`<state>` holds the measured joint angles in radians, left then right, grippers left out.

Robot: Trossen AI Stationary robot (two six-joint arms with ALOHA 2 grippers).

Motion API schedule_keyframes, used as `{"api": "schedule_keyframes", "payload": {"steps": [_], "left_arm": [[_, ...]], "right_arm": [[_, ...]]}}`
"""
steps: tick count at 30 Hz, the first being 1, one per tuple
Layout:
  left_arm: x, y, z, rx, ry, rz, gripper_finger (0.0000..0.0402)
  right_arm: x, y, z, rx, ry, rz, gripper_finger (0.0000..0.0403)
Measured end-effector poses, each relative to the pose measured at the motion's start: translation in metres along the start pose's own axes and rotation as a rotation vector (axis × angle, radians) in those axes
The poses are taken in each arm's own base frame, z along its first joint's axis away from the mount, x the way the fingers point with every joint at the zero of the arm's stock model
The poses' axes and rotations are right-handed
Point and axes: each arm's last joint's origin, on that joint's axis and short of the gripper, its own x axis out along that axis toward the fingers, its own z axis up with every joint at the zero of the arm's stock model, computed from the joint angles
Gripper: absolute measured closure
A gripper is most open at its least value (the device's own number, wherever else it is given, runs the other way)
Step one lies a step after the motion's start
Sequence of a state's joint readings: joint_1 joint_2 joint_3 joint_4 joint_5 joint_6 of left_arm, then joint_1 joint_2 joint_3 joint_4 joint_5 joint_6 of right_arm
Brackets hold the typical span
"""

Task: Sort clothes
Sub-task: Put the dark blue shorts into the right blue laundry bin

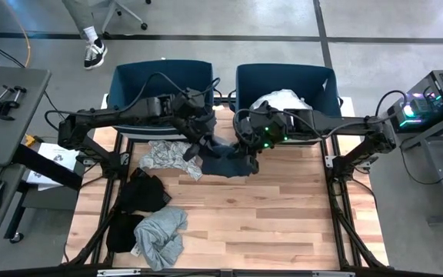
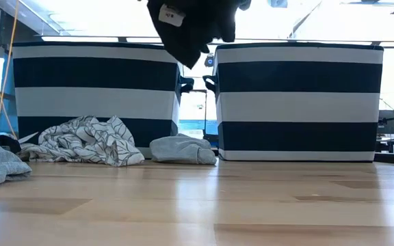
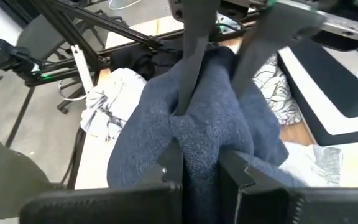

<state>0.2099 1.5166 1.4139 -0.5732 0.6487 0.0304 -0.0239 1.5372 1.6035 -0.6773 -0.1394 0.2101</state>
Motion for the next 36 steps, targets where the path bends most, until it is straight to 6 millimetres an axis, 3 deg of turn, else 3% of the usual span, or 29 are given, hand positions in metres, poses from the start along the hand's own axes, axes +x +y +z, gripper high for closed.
{"api": "schedule_keyframes", "payload": {"steps": [2, 5, 10, 15, 20, 23, 28, 32, 36], "left_arm": [[-0.001, 0.001, 0.000, 0.002, -0.002, -0.007, 0.0387], [-0.006, -0.003, 0.002, 0.009, -0.017, -0.004, 0.0386], [-0.040, -0.022, 0.020, 0.061, -0.073, 0.073, 0.0398], [-0.097, -0.038, 0.034, 0.169, -0.080, 0.432, 0.0399], [-0.144, -0.036, 0.038, 0.214, -0.047, 0.936, 0.0400], [-0.163, -0.021, 0.030, 0.152, 0.013, 1.083, 0.0400], [-0.174, 0.023, 0.002, -0.141, 0.178, 1.118, 0.0400], [-0.160, 0.063, -0.030, -0.329, 0.287, 1.029, 0.0400], [-0.131, 0.099, -0.072, -0.457, 0.402, 0.942, 0.0400]], "right_arm": [[0.000, 0.000, 0.000, -0.007, -0.002, -0.007, 0.0375], [-0.001, -0.001, 0.001, -0.009, -0.015, -0.037, 0.0367], [-0.019, -0.007, 0.008, 0.061, -0.089, -0.084, 0.0298], [-0.046, -0.021, 0.012, 0.119, -0.150, -0.162, 0.0211], [-0.081, -0.029, 0.015, 0.136, -0.258, -0.296, 0.0173], [-0.092, -0.032, 0.015, 0.133, -0.290, -0.354, 0.0170], [-0.096, -0.034, 0.015, 0.135, -0.299, -0.366, 0.0174], [-0.091, -0.035, 0.014, 0.138, -0.281, -0.364, 0.0175], [-0.091, -0.035, 0.013, 0.159, -0.274, -0.363, 0.0176]]}}
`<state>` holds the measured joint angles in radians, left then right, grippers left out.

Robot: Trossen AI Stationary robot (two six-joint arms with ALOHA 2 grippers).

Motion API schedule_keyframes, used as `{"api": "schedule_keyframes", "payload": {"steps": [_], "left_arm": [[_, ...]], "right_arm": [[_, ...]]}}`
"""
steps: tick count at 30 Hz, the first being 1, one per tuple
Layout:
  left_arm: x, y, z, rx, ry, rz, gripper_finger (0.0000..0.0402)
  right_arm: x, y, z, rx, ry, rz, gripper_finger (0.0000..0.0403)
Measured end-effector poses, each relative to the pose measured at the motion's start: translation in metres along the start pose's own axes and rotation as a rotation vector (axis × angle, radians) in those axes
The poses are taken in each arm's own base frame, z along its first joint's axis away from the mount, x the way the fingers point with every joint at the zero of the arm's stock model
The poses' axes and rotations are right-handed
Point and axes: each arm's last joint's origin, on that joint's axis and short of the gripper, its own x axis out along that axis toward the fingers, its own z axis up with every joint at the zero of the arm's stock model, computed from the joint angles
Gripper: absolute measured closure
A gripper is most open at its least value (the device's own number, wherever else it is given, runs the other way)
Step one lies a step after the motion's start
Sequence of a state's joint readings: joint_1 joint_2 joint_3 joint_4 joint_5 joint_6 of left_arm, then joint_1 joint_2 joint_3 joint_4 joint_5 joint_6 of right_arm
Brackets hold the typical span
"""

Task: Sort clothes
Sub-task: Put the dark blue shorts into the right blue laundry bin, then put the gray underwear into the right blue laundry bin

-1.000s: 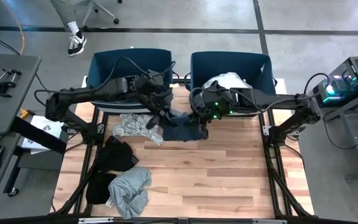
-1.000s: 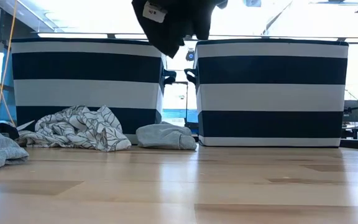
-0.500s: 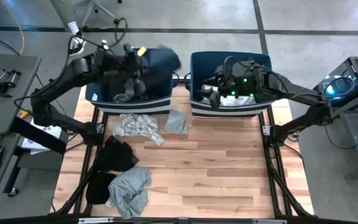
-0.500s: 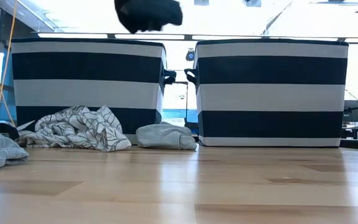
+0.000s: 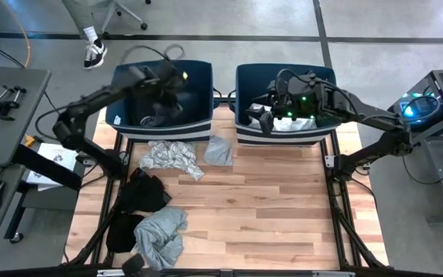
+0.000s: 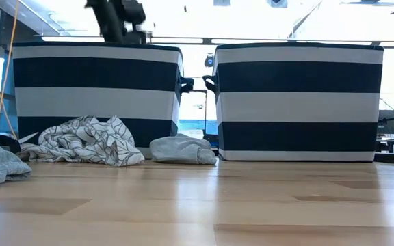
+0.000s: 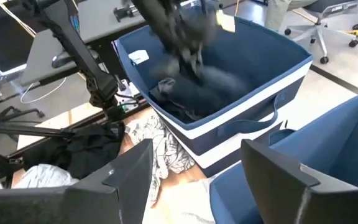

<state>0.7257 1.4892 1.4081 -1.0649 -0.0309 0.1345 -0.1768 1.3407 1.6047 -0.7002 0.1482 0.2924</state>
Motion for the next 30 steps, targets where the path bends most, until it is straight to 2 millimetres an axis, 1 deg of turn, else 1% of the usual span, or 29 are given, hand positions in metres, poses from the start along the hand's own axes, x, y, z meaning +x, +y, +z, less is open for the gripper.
{"api": "schedule_keyframes", "payload": {"steps": [2, 4, 6, 9, 12, 14, 16, 19, 21, 25, 28, 30], "left_arm": [[0.029, -0.001, -0.009, -0.030, 0.070, -0.007, 0.0398], [0.056, -0.001, -0.016, -0.072, 0.108, -0.006, 0.0388], [0.074, -0.001, -0.022, -0.091, 0.118, -0.032, 0.0368], [0.087, 0.000, -0.024, -0.133, 0.111, -0.069, 0.0318], [0.084, 0.006, -0.022, -0.189, 0.111, -0.097, 0.0258], [0.075, 0.010, -0.018, -0.215, 0.101, -0.122, 0.0218], [0.059, 0.012, -0.014, -0.230, 0.102, -0.149, 0.0184], [0.031, 0.012, -0.008, -0.228, 0.098, -0.165, 0.0151], [0.010, 0.009, -0.005, -0.213, 0.080, -0.170, 0.0143], [-0.031, -0.003, -0.005, -0.178, -0.023, -0.183, 0.0142], [-0.060, -0.013, -0.012, -0.164, -0.112, -0.197, 0.0146], [-0.077, -0.019, -0.020, -0.167, -0.163, -0.200, 0.0147]], "right_arm": [[0.000, 0.001, -0.001, 0.015, 0.005, 0.004, 0.0176], [-0.001, 0.003, -0.002, 0.016, 0.009, 0.010, 0.0176], [0.000, 0.007, -0.003, 0.009, 0.013, 0.025, 0.0176], [0.002, 0.013, -0.009, 0.013, 0.032, 0.043, 0.0176], [0.006, 0.018, -0.016, 0.029, 0.050, 0.058, 0.0176], [0.010, 0.021, -0.021, 0.030, 0.059, 0.065, 0.0176], [0.015, 0.022, -0.029, 0.031, 0.080, 0.066, 0.0176], [0.021, 0.023, -0.040, 0.016, 0.112, 0.077, 0.0176], [0.028, 0.025, -0.048, -0.052, 0.145, 0.125, 0.0176], [0.046, 0.037, -0.063, -0.219, 0.199, 0.257, 0.0176], [0.065, 0.046, -0.074, -0.320, 0.241, 0.288, 0.0176], [0.081, 0.051, -0.082, -0.348, 0.253, 0.284, 0.0176]]}}
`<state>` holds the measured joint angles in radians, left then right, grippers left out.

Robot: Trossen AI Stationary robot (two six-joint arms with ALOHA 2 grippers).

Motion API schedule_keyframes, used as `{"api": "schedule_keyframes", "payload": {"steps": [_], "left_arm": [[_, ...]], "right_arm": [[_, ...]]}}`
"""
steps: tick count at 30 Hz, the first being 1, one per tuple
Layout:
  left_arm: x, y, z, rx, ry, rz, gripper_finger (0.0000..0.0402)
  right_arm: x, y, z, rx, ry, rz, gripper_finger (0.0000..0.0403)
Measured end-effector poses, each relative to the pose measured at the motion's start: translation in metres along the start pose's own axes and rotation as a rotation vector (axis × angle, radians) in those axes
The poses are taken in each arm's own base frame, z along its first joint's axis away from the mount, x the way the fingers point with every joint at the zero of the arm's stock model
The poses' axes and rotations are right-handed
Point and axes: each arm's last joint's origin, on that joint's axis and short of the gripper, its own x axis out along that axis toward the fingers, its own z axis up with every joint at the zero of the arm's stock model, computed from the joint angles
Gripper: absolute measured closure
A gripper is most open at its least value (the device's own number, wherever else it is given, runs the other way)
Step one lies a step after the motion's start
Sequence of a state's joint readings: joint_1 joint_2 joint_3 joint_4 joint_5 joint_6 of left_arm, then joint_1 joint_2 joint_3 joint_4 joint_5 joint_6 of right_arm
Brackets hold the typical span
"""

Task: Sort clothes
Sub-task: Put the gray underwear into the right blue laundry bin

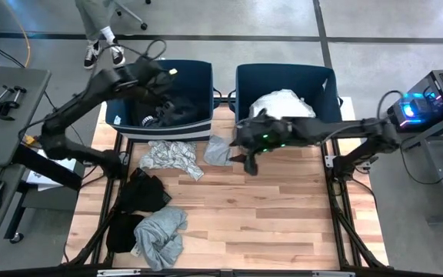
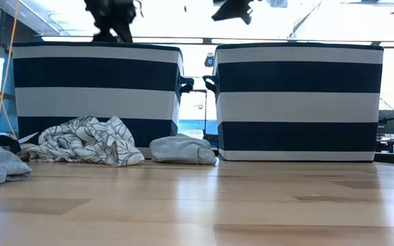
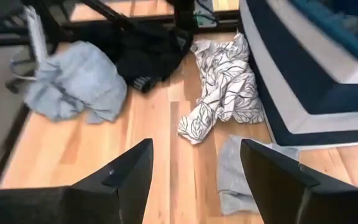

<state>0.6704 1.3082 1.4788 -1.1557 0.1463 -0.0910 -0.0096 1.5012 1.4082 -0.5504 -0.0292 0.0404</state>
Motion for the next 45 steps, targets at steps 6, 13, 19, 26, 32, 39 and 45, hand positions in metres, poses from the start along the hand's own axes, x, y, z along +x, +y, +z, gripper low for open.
{"api": "schedule_keyframes", "payload": {"steps": [6, 13, 19, 26, 32, 39, 45], "left_arm": [[-0.044, -0.023, -0.018, 0.055, -0.169, -0.067, 0.0147], [-0.075, -0.042, -0.033, 0.143, -0.307, -0.162, 0.0148], [-0.077, -0.050, -0.044, 0.190, -0.302, -0.207, 0.0148], [-0.056, -0.054, -0.054, 0.185, -0.216, -0.220, 0.0148], [-0.049, -0.061, -0.054, 0.170, -0.227, -0.253, 0.0148], [-0.053, -0.068, -0.047, 0.168, -0.315, -0.295, 0.0148], [-0.055, -0.071, -0.043, 0.169, -0.384, -0.266, 0.0148]], "right_arm": [[0.059, -0.009, -0.012, -0.002, 0.067, -0.114, 0.0176], [0.127, -0.016, -0.041, 0.012, 0.170, -0.152, 0.0176], [0.170, -0.021, -0.071, 0.047, 0.266, -0.232, 0.0176], [0.204, -0.030, -0.100, 0.014, 0.327, -0.353, 0.0195], [0.219, -0.043, -0.115, 0.180, 0.358, -0.290, 0.0267], [0.209, -0.033, -0.108, 0.323, 0.385, -0.074, 0.0389], [0.156, -0.019, -0.062, 0.315, 0.305, 0.023, 0.0396]]}}
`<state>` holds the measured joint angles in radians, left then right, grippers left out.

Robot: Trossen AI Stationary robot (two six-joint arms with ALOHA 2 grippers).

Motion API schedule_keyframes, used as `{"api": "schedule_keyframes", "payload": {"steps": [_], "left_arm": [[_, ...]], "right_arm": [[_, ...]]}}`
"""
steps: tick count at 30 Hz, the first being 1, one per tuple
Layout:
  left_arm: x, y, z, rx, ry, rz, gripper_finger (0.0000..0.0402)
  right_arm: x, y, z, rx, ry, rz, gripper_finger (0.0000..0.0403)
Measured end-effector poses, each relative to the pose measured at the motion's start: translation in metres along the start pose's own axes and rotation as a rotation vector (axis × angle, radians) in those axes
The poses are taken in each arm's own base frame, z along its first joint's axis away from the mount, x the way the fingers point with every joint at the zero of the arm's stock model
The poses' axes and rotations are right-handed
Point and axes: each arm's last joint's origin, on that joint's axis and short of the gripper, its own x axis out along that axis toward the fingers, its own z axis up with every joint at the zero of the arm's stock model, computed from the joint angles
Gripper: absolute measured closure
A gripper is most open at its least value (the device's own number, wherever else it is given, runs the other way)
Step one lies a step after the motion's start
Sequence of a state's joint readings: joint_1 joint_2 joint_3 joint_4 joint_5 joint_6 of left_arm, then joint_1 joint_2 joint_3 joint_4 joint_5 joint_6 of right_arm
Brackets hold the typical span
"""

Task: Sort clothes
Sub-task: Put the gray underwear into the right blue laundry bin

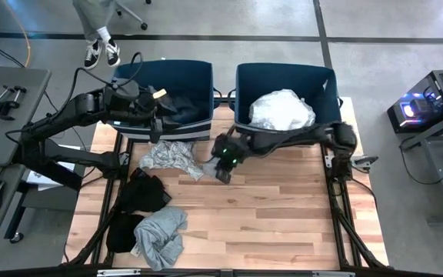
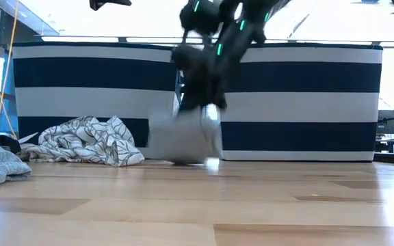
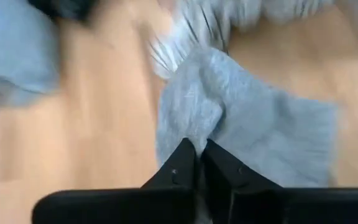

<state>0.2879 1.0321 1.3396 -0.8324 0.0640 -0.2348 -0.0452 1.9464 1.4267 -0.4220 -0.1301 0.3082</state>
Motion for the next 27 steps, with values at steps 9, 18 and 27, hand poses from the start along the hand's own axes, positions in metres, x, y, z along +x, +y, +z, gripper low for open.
{"api": "schedule_keyframes", "payload": {"steps": [9, 18, 27], "left_arm": [[0.001, -0.002, 0.004, 0.074, -0.038, 0.008, 0.0148], [0.001, -0.002, 0.004, 0.093, -0.037, 0.011, 0.0148], [0.001, -0.001, 0.003, 0.058, -0.039, 0.025, 0.0148]], "right_arm": [[-0.143, 0.028, 0.028, -0.041, -0.291, 0.414, 0.0400], [-0.282, 0.019, 0.004, 0.104, -0.759, -0.039, 0.0401], [-0.322, -0.049, -0.035, 0.426, -0.712, -0.672, 0.0402]]}}
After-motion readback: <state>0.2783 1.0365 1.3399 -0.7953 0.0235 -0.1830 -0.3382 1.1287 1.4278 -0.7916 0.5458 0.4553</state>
